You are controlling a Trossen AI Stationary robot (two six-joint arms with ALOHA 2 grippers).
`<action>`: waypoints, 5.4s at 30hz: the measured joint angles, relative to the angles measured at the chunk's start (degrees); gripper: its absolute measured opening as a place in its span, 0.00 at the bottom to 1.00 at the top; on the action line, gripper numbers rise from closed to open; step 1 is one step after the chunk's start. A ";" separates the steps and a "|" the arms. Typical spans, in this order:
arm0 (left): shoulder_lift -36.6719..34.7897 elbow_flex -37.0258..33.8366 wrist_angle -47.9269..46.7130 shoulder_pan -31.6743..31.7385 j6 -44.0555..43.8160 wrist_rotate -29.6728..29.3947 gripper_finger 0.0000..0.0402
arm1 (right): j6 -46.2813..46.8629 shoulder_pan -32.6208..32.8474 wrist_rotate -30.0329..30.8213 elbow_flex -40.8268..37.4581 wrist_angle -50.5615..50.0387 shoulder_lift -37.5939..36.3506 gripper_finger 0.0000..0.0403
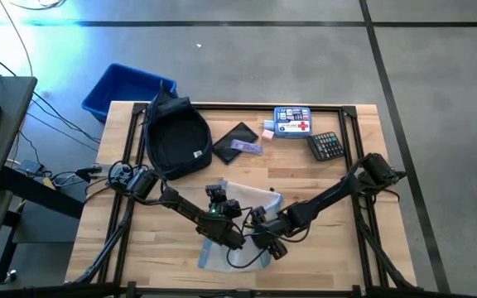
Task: Unpack backpack
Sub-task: Remove the white playing cards box from the transparent zipper bag, then remove the transparent zip bag containing the green earphones from the transparent zipper bag
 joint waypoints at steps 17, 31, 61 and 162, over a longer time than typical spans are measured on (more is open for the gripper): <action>-0.02 0.00 0.06 0.00 -0.06 0.20 0.00 | 3.20 2.24 1.89 0.11 -2.07 -0.80 0.70; -0.04 0.04 -0.66 -0.02 -0.44 1.55 0.00 | 9.65 8.11 -4.66 -0.66 -29.93 -16.13 0.70; 0.09 1.20 -1.14 -2.29 -0.39 3.09 0.00 | 5.23 -49.53 3.29 -16.47 22.22 -19.03 0.75; 2.84 13.44 25.28 -11.10 25.63 10.78 0.49 | 15.92 6.86 1.17 -18.62 19.15 -17.73 0.79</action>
